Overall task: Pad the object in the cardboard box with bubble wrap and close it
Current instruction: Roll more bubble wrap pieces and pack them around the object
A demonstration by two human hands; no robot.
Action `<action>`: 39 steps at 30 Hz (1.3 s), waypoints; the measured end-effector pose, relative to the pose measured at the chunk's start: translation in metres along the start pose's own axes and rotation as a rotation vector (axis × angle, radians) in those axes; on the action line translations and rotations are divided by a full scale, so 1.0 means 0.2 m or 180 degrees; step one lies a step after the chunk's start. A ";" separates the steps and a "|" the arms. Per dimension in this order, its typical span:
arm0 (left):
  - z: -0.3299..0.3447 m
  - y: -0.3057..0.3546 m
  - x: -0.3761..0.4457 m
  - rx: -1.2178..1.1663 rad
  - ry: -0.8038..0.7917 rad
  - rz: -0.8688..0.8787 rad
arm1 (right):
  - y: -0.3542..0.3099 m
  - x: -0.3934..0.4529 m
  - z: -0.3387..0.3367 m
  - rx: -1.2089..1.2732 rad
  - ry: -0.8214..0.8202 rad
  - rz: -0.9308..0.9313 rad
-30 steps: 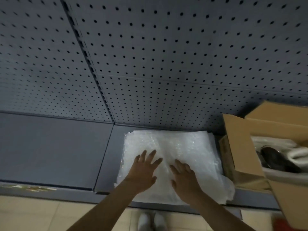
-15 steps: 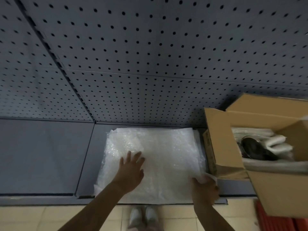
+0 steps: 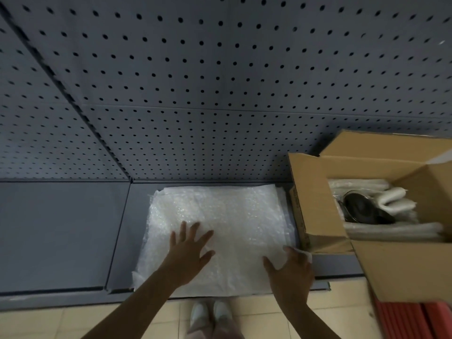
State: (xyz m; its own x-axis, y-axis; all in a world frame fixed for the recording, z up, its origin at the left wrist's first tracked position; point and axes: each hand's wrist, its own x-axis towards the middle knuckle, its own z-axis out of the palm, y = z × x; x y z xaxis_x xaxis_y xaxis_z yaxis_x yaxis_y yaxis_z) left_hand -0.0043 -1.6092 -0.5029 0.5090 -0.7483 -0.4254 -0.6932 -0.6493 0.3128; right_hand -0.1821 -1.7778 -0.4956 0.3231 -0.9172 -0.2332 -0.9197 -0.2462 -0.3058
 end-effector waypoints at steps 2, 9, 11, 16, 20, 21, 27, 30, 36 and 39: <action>0.00 0.00 0.00 0.0072 -0.0045 -0.0002 | -0.02 -0.01 0.03 0.0009 -0.0419 -0.0021; -0.02 0.02 0.00 0.0172 -0.0132 -0.0103 | -0.16 0.01 0.03 0.1119 -0.0762 0.0149; -0.04 0.04 0.00 0.0106 -0.0071 -0.0063 | -0.20 0.00 -0.01 0.1528 -0.0373 0.0183; -0.10 0.06 -0.03 -0.0622 0.0382 -0.0005 | -0.32 -0.11 -0.15 0.2518 0.0365 -0.0862; -0.18 -0.06 -0.09 -0.1161 0.1101 -0.0476 | -0.40 -0.28 -0.12 0.1905 -0.0130 -0.2383; -0.20 -0.09 -0.12 -0.1316 0.1275 -0.0649 | -0.41 -0.31 -0.08 0.1695 -0.0225 -0.2776; -0.24 -0.18 -0.24 -0.1779 0.1996 -0.1006 | -0.45 -0.45 0.26 0.0052 -0.0371 -0.4011; -0.19 -0.15 -0.27 -0.1279 0.2096 -0.0743 | -0.46 -0.44 0.34 -0.0585 -0.0615 -0.3693; -0.05 -0.13 -0.20 -0.0296 0.1130 0.0028 | -0.42 -0.38 0.36 -0.1180 -0.1313 -0.3657; -0.02 -0.15 -0.16 -0.0156 0.0848 -0.0086 | -0.41 -0.33 0.33 -0.0963 -0.1646 -0.3808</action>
State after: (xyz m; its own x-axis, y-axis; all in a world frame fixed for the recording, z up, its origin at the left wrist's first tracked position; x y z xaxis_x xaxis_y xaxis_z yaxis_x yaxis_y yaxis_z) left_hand 0.0023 -1.5673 -0.4946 0.6477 -0.7357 -0.1978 -0.6554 -0.6705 0.3478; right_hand -0.1129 -1.6753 -0.5162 0.9442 0.1165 -0.3081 -0.0048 -0.9304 -0.3666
